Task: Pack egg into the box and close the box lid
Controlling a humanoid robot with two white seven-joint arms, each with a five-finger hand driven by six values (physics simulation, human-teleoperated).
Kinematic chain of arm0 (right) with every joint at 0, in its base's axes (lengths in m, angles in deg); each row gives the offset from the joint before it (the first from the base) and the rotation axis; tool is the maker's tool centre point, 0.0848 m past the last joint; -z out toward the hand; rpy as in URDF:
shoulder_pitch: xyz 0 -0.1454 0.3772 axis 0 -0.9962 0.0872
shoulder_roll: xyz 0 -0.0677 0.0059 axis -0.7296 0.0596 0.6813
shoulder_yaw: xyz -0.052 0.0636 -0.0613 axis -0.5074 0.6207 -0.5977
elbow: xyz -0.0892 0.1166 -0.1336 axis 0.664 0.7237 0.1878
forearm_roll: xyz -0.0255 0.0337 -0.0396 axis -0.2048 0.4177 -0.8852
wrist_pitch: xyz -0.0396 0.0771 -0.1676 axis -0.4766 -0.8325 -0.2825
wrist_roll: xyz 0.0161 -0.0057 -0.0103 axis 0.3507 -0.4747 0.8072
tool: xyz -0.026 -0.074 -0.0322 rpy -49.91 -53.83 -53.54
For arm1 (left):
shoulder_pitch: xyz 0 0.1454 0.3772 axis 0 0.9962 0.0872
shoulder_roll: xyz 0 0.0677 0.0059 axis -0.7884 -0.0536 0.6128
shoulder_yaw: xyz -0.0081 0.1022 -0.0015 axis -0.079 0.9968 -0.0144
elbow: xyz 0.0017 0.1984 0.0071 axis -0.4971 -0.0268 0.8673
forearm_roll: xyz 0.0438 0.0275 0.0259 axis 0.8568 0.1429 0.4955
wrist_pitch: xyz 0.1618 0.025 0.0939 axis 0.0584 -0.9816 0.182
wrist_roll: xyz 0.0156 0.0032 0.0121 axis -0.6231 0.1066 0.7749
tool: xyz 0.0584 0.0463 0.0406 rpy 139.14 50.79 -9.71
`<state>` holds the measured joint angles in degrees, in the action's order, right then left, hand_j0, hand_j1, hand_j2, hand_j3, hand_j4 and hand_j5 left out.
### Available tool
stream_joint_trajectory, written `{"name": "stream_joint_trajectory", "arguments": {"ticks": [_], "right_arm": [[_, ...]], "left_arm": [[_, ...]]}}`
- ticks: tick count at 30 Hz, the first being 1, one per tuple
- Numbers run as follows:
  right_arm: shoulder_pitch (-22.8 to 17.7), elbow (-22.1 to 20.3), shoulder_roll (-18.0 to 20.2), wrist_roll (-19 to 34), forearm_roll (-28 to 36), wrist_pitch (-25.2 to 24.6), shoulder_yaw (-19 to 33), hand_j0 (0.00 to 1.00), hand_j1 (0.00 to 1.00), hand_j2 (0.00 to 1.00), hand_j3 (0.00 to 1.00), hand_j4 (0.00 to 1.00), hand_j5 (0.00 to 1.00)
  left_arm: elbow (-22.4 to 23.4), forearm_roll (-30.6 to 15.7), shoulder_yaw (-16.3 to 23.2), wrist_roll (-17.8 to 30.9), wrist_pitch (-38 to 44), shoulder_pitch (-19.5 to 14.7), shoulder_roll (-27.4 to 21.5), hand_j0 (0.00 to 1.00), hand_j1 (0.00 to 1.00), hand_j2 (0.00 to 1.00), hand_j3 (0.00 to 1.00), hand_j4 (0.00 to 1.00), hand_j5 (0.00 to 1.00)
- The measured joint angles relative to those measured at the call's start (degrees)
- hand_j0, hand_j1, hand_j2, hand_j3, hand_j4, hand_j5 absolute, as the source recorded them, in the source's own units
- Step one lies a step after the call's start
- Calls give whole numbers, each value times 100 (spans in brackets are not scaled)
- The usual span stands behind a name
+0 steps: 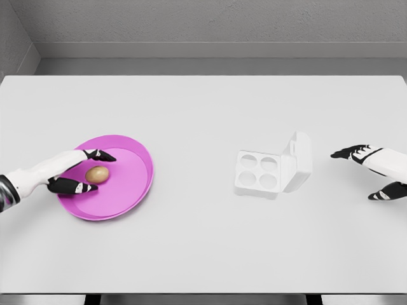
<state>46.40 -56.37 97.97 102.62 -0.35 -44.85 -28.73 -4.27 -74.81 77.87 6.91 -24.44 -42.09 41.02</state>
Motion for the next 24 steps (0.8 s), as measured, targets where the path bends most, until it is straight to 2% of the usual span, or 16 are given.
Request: {"name": "stream_joint_trajectory", "arguments": {"ticks": [3,15,24], "right_arm": [[0,0,0,0,0,0,0,100,100,100,100,100,100],[-17,0,2,0,0,0,0,100,100,100,100,100,100],[-18,-5,0,0,0,0,0,100,100,100,100,100,100]], "left_arm": [[-12,34,-18,0,19,35,17,67,67,67,67,67,67],[-105,318,-35,1,31,88,68,71,71,71,71,71,71],[-118,370,-38,0,31,97,70,69,69,69,69,69,69]]}}
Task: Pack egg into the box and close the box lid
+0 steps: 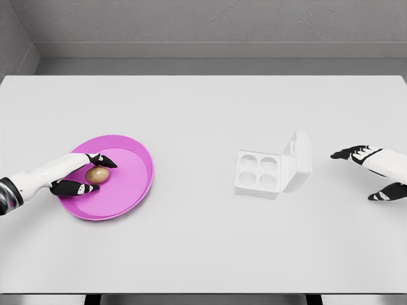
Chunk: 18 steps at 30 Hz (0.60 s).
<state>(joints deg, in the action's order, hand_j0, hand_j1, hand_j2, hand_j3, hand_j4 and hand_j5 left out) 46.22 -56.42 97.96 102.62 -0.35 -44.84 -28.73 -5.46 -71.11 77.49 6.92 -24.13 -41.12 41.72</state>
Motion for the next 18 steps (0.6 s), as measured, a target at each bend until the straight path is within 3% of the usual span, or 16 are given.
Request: {"name": "stream_joint_trajectory", "arguments": {"ticks": [6,12,18], "right_arm": [[0,0,0,-1,0,0,0,100,100,100,100,100,100],[0,0,-2,0,0,0,0,100,100,100,100,100,100],[0,5,2,0,0,0,0,100,100,100,100,100,100]], "left_arm": [[-4,79,0,0,5,0,0,67,67,67,67,67,67],[-6,99,0,0,-2,0,2,56,56,56,56,56,56],[-31,81,-4,-9,2,44,-1,56,56,56,56,56,56]]}}
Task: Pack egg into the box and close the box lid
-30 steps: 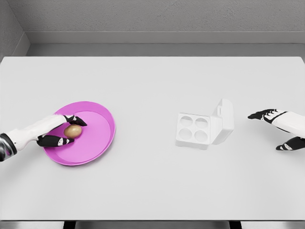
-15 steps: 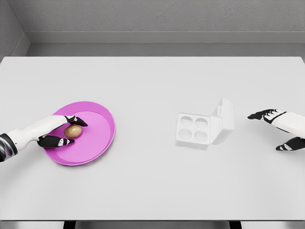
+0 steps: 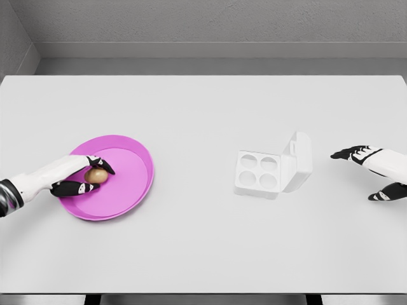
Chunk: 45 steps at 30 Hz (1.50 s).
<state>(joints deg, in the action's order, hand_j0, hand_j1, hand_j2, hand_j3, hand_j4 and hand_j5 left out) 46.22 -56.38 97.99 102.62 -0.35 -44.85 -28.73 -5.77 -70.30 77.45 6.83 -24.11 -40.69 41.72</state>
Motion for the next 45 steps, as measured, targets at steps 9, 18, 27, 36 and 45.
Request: {"name": "stream_joint_trajectory", "arguments": {"ticks": [9,18,27,36,45], "right_arm": [[-9,-8,1,1,5,0,-3,100,100,100,100,100,100],[0,-8,1,2,9,0,0,100,100,100,100,100,100],[35,38,1,0,12,0,0,100,100,100,100,100,100],[9,182,-3,0,8,0,8,100,100,100,100,100,100],[53,181,-7,0,2,0,9,100,100,100,100,100,100]], "left_arm": [[-96,19,-47,17,-40,-9,-6,42,42,42,42,42,42],[-220,18,-75,19,-47,-9,-12,41,41,41,41,41,41],[-254,-2,-77,17,-33,-62,-5,41,41,41,41,41,41],[-292,-7,-74,16,-29,-106,80,40,40,40,40,40,40],[-349,-27,-93,12,-28,-123,217,40,40,40,40,40,40]]}}
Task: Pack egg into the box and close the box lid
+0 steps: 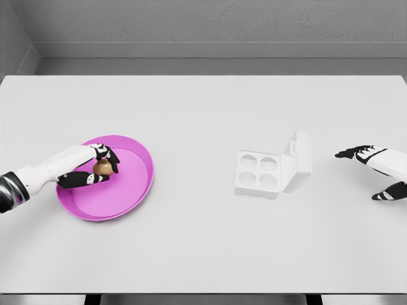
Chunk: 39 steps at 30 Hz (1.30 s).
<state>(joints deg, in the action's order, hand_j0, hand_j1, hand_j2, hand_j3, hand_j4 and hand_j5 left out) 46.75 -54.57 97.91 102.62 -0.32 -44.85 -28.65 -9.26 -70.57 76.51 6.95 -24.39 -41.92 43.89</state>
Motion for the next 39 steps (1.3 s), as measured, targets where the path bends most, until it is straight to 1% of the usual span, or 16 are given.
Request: {"name": "stream_joint_trajectory", "arguments": {"ticks": [4,19,21,26,35,39], "right_arm": [[-9,-1,0,0,-2,0,0,100,100,100,100,100,100],[-26,-2,0,0,-2,0,0,100,100,100,100,100,100],[-26,-5,0,0,-2,0,0,100,100,100,100,100,100],[-53,-11,0,0,-3,0,0,100,100,100,100,100,100],[-53,-13,2,0,-2,0,0,100,100,100,100,100,100],[-53,-13,0,0,-2,0,0,100,100,100,100,100,100]], "left_arm": [[-18,-34,-5,-1,4,-88,91,40,40,40,40,40,40],[-36,-129,13,-2,-12,-141,459,39,39,39,39,39,39],[-40,-129,25,-2,-18,-185,519,37,37,37,37,37,37],[-62,-125,54,-1,-44,-255,633,38,38,38,38,38,38],[-105,-104,147,-1,-57,-325,899,38,38,38,38,38,38],[-109,-101,253,-2,-56,-448,1016,37,37,37,37,37,37]]}}
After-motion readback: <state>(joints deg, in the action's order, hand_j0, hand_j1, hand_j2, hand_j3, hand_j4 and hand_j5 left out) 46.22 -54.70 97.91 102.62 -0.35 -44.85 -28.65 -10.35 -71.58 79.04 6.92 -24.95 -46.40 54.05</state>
